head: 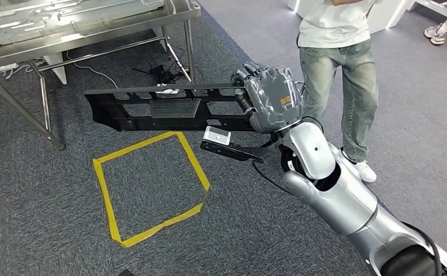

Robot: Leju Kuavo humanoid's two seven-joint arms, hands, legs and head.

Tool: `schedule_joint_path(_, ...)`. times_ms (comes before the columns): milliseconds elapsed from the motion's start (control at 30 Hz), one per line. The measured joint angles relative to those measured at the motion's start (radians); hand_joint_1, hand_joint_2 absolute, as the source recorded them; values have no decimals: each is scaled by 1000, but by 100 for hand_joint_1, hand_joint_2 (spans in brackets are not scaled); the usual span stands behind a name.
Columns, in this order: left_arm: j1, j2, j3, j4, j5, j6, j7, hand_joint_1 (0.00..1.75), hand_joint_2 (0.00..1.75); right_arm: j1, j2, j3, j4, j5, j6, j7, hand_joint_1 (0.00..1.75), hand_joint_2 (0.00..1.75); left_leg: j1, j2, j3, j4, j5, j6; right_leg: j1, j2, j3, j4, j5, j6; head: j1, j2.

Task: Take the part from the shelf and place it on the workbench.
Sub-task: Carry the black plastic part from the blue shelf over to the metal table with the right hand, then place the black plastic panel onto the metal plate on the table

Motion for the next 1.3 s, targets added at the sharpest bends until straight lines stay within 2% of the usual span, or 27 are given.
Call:
schedule_joint_path(33, 1, -1, 0, -1, 1, -1, 0, 0, 175, -2, 0, 0, 0, -2, 5, 1, 175, 175, -2, 28, -12, 25, -15, -6, -4, -12, 7, -8, 2, -2, -2, 0)
schedule_joint_path(100, -2, -4, 0, -2, 0, -3, 0, 0, 175, -7, 0, 0, 1, -13, 14, 6, 175, 175, 3, 87, -64, 127, -66, -19, -5, -38, 15, -12, 1, -5, -7, 0)
schedule_joint_path(133, -4, -5, 0, -2, -2, -4, 0, 0, 175, -9, 0, 0, 2, -21, 19, 8, 175, 175, 7, 98, -96, 188, -89, -25, -5, -51, 15, -11, -2, -6, -7, 0)
schedule_joint_path(167, -4, -6, 0, -2, -4, -5, 1, 0, 175, -9, 0, 0, 4, -30, 24, 10, 175, 175, 12, 103, -120, 230, -99, -30, -6, -65, 16, -10, -4, -5, -7, 0)
schedule_joint_path(200, -3, -7, 0, -2, -5, -7, 2, 0, 175, -9, 0, 0, 5, -39, 27, 11, 175, 175, 15, 107, -127, 238, -92, -35, -6, -78, 17, -8, -8, -3, -7, 0)
schedule_joint_path(233, -3, -7, 0, -2, -6, -8, 2, 0, 175, -10, 0, 0, 7, -47, 29, 11, 175, 175, 19, 112, -114, 209, -69, -38, -8, -90, 17, -5, -12, 0, -7, 0)
schedule_joint_path(300, -2, -8, 0, -2, -7, -9, 3, 0, 175, -15, 0, 0, 8, -60, 32, 11, 175, 175, 19, 139, -49, 89, -13, -38, -8, -113, 19, 4, -23, 10, -7, 0)
schedule_joint_path(333, -3, -9, 0, -2, -7, -9, 2, 0, 175, -20, 0, 0, 9, -64, 32, 11, 175, 175, 16, 153, -23, 39, 2, -33, -6, -122, 19, 10, -29, 16, -7, 0)
schedule_joint_path(400, -5, -10, 0, -3, -8, -9, 2, 0, 175, -28, 0, 0, 10, -69, 33, 11, 175, 175, 11, 166, -6, 4, 5, -19, 0, -136, 20, 14, -37, 27, -5, 0)
schedule_joint_path(567, -4, -10, 0, -4, -8, -8, 2, 0, 175, -32, 0, 0, 11, -71, 33, 11, 175, 175, 12, 146, -7, 2, 5, -8, 0, -149, 26, 13, -42, 35, -3, 0)
schedule_joint_path(600, -3, -10, 0, -4, -8, -9, 1, 0, 175, -36, 0, 0, 12, -78, 38, 11, 175, 175, 14, 131, -5, 0, 6, 0, -2, -127, 10, 54, -68, 39, 0, 0)
schedule_joint_path(633, -3, -10, 0, -4, -8, -9, 1, 0, 175, -41, -1, 0, 15, -87, 45, 12, 175, 175, 14, 113, -3, -1, 6, 9, -4, -103, -20, 123, -103, 44, 3, 0)
schedule_joint_path(700, -4, -10, 0, -4, -8, -10, 0, 0, 175, -48, -3, 0, 20, -106, 62, 13, 175, 175, 14, 78, 0, -3, 5, 21, -7, -47, -100, 281, -169, 46, 9, 0)
schedule_joint_path(733, -4, -11, 0, -4, -8, -11, 0, 0, 175, -48, -3, 1, 23, -109, 67, 14, 175, 175, 12, 64, 0, -3, 5, 22, -7, -43, -119, 308, -166, 45, 9, 0)
schedule_joint_path(767, -4, -11, 0, -4, -8, -11, 0, 0, 175, -49, -4, 1, 25, -110, 70, 14, 175, 175, 12, 51, 1, -3, 5, 22, -6, -41, -116, 288, -142, 42, 9, 0)
schedule_joint_path(800, -3, -12, 0, -4, -8, -12, 0, 0, 175, -50, -4, 1, 26, -111, 71, 16, 175, 175, 11, 37, 2, -2, 5, 21, -6, -35, -97, 235, -103, 38, 10, 0)
schedule_joint_path(867, -4, -14, 0, -5, -7, -12, -1, 0, 175, -55, -6, 1, 28, -122, 73, 27, 175, 175, 11, 15, 1, 1, 4, 18, -8, -2, -42, 98, -38, 29, 9, 0)
schedule_joint_path(900, -4, -16, 0, -5, -6, -12, -2, 0, 175, -59, -7, 1, 29, -139, 74, 37, 175, 175, 11, 6, -2, 1, 5, 14, -8, 13, -22, 52, -23, 26, 9, 0)
schedule_joint_path(933, -4, -18, 0, -5, -5, -12, -3, 0, 175, -61, -8, 1, 31, -170, 73, 46, 175, 175, 13, -1, -5, 1, 6, 9, -7, 24, -13, 31, -21, 24, 9, 0)
schedule_joint_path(1000, -1, -19, 0, -5, 2, -11, -8, 0, 175, -65, -9, 0, 37, -295, 65, 57, 175, 175, 17, -17, -8, -5, 10, -5, -6, 14, -5, 22, -20, 19, 11, 0)
schedule_joint_path(1033, 2, -21, 0, -6, 7, -11, -10, 0, 175, -65, -8, -3, 43, -386, 57, 60, 175, 175, 16, -7, -9, -2, 8, -11, -7, 8, 0, 15, -17, 15, 10, 0)
schedule_joint_path(1100, 4, -24, 0, -6, 20, -11, -10, 0, 175, -68, -8, -8, 57, -571, 31, 63, 175, 175, 12, 41, -33, 51, -24, -20, -11, -7, 11, 1, -12, 5, 5, 0)
schedule_joint_path(1133, 2, -25, 0, -6, 27, -12, -8, 0, 175, -69, -8, -11, 66, -644, 14, 64, 175, 175, 12, 73, -59, 105, -51, -23, -10, -13, 14, -1, -11, 1, 3, 0)
schedule_joint_path(1200, -3, -27, 0, -6, 36, -18, -3, 0, 175, -75, -7, -12, 85, -716, -23, 67, 175, 175, 16, 98, -121, 229, -101, -30, -8, -26, 15, 0, -14, -3, 1, 0)
schedule_joint_path(1233, -4, -28, 0, -6, 40, -22, -1, 0, 175, -78, -7, -13, 94, -717, -40, 73, 175, 175, 18, 101, -138, 260, -106, -33, -8, -33, 16, 1, -16, -4, 1, 0)
schedule_joint_path(1267, -4, -29, 0, -6, 43, -24, 0, 0, 175, -82, -7, -13, 103, -702, -56, 84, 175, 175, 19, 102, -138, 260, -96, -36, -8, -38, 16, 3, -18, -3, 1, 0)
schedule_joint_path(1300, -4, -30, 0, -6, 45, -26, 0, 0, 175, -87, -7, -13, 110, -673, -73, 99, 175, 175, 21, 104, -116, 217, -69, -37, -8, -43, 16, 6, -21, 0, 0, 0)
